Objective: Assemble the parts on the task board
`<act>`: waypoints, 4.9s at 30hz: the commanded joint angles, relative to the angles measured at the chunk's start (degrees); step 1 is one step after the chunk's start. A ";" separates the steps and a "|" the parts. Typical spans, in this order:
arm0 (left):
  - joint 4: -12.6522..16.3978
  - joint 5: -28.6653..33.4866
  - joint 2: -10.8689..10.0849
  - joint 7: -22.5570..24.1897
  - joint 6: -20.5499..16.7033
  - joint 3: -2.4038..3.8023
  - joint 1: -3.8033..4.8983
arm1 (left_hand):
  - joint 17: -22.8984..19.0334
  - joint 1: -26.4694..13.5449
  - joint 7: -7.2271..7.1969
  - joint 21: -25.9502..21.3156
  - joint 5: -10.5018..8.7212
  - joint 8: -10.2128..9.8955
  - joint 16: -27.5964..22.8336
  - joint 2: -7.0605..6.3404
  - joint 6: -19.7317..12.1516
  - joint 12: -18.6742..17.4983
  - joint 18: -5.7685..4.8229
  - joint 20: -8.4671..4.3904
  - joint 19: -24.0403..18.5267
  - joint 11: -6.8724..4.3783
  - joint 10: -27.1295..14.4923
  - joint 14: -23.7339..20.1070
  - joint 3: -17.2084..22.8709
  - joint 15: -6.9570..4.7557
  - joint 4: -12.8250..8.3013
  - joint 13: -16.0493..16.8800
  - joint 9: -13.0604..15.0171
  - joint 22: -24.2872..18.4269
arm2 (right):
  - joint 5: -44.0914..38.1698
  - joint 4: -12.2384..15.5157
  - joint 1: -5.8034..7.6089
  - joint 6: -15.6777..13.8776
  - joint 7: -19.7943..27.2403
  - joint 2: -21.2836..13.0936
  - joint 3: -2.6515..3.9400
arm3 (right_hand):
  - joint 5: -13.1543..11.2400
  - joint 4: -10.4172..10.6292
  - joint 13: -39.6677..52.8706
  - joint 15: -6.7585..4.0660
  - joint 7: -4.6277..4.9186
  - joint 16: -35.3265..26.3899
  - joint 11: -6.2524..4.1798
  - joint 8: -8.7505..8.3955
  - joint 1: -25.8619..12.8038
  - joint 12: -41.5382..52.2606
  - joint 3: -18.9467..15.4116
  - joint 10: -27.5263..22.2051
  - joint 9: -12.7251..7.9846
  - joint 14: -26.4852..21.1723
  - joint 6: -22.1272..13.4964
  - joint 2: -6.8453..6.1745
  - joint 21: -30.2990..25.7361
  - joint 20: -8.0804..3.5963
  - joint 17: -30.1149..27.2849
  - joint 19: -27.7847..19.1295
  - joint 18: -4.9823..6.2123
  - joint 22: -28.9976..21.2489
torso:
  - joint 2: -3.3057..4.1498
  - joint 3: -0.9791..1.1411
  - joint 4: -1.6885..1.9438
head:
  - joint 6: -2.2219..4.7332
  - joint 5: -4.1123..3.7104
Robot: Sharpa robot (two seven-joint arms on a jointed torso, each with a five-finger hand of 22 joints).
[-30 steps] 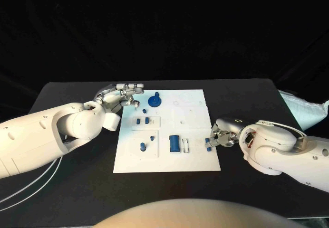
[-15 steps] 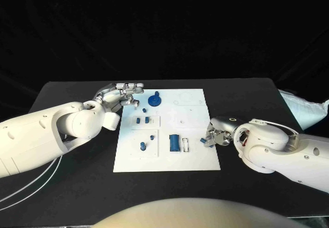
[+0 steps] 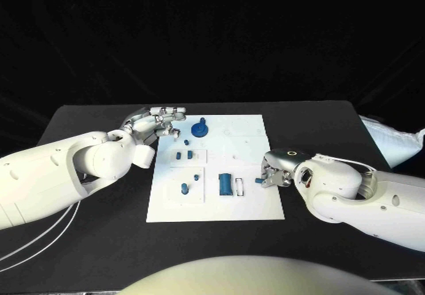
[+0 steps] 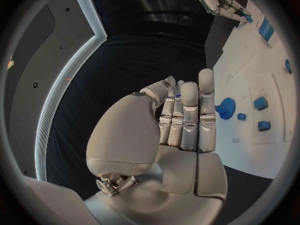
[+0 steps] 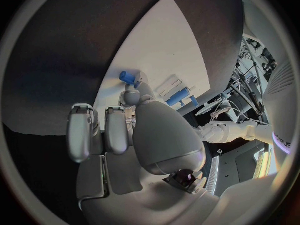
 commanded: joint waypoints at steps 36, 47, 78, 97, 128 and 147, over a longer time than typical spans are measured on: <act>0.09 -0.32 0.14 -0.03 1.45 0.02 0.02 | -0.21 -0.42 -0.05 -0.29 -0.01 0.07 -0.35 0.36 -0.44 0.22 0.58 -0.06 -0.44 0.00 -0.30 -0.49 0.27 -0.08 0.07 0.06 0.04 -0.10 | 23.33 2.81 0.08 -12.27 -1.08 -0.43 -1.04 | 8.87 6.32 3.76 -0.35 -0.63 1.46 -0.43 -1.93 -12.78 3.55 15.00 2.74 -0.26 3.43 2.23 -4.62 1.24 -0.38 2.60 1.51 -0.14 4.44 | 0.00 0.00 0.06 | -0.14 -0.26; 0.05 -0.39 0.16 -0.18 1.63 0.02 0.02 | -0.21 -0.42 -0.05 -0.29 -0.01 0.07 -0.35 0.36 -0.44 0.22 0.58 -0.06 -0.44 0.00 -0.30 -0.49 0.27 -0.08 0.07 0.06 0.04 -0.10 | 24.85 2.39 0.06 -13.64 -0.88 1.17 -1.04 | 11.37 7.57 4.54 -0.34 -0.63 1.55 -0.41 -1.95 -14.41 4.32 15.95 3.10 -0.05 3.46 2.53 -6.06 1.35 -0.37 2.73 1.61 -0.18 4.61 | 0.05 -0.02 0.06 | -0.22 -0.16; 0.17 -0.59 0.12 -0.60 2.37 0.02 0.02 | -0.67 -0.62 -0.04 -0.44 -0.02 0.10 -0.62 0.38 -0.46 0.33 0.57 -0.02 -0.51 0.04 -0.49 -0.76 0.24 -0.04 0.16 0.10 0.05 -0.16 | 25.40 1.83 -0.03 -9.84 -0.81 2.81 -1.04 | 17.79 12.72 6.43 -0.33 -0.74 1.95 -0.41 -1.65 -19.92 6.19 12.49 4.01 0.85 3.54 3.37 -7.65 1.58 -0.35 3.30 1.81 -0.26 5.01 | 0.02 -0.01 0.01 | -0.46 0.03; 0.13 -0.66 0.10 -0.72 2.46 0.01 0.02 | -0.82 -0.70 -0.04 -0.48 -0.03 0.11 -0.70 0.38 -0.47 0.35 0.57 0.00 -0.54 0.05 -0.56 -0.86 0.21 -0.02 0.20 0.10 0.05 -0.18 | 23.72 1.90 -0.06 -9.34 2.00 1.64 -1.04 | 5.71 11.96 6.85 -0.31 -0.72 1.64 -0.38 -1.53 -15.97 5.68 6.45 3.67 2.01 3.44 2.99 -7.86 1.25 -0.35 2.99 1.50 -0.16 4.72 | -0.02 -0.03 -0.04 | -0.40 -0.03; -15.05 2.30 9.11 7.77 -6.92 0.00 -2.32 | -22.93 -1.52 1.90 -20.06 -0.05 -0.79 -43.59 -0.92 -5.04 -8.81 0.50 7.93 -23.14 4.25 -3.48 -14.38 -1.13 7.18 2.60 -2.99 -0.22 -24.34 | 88.40 -32.54 7.87 -7.26 53.79 13.08 -0.45 | 2.67 2.02 -47.39 8.77 5.46 -70.49 7.84 -5.95 0.35 -42.46 12.79 -10.37 -2.70 -19.45 -8.84 -3.71 -60.02 8.74 -56.55 -28.06 7.54 -51.22 | -7.17 -1.27 -1.99 | 6.29 0.33; -14.89 0.87 10.27 8.35 -11.98 0.23 -2.73 | -32.76 -39.07 -3.31 -23.51 -5.08 -4.62 -56.64 6.17 -34.24 -16.47 -3.99 1.65 -46.88 0.40 -33.66 -40.29 -13.96 4.06 3.26 -6.58 -3.96 -49.47 | 89.69 -35.60 6.74 -13.05 54.04 16.30 0.00 | -4.17 -1.38 -57.55 3.79 0.63 -77.70 -0.01 -9.58 -42.74 -46.80 10.83 -41.12 -11.65 -47.66 -35.23 -6.41 -72.96 2.70 -67.64 -50.14 3.11 -65.85 | -7.66 -0.53 -1.51 | 9.73 1.45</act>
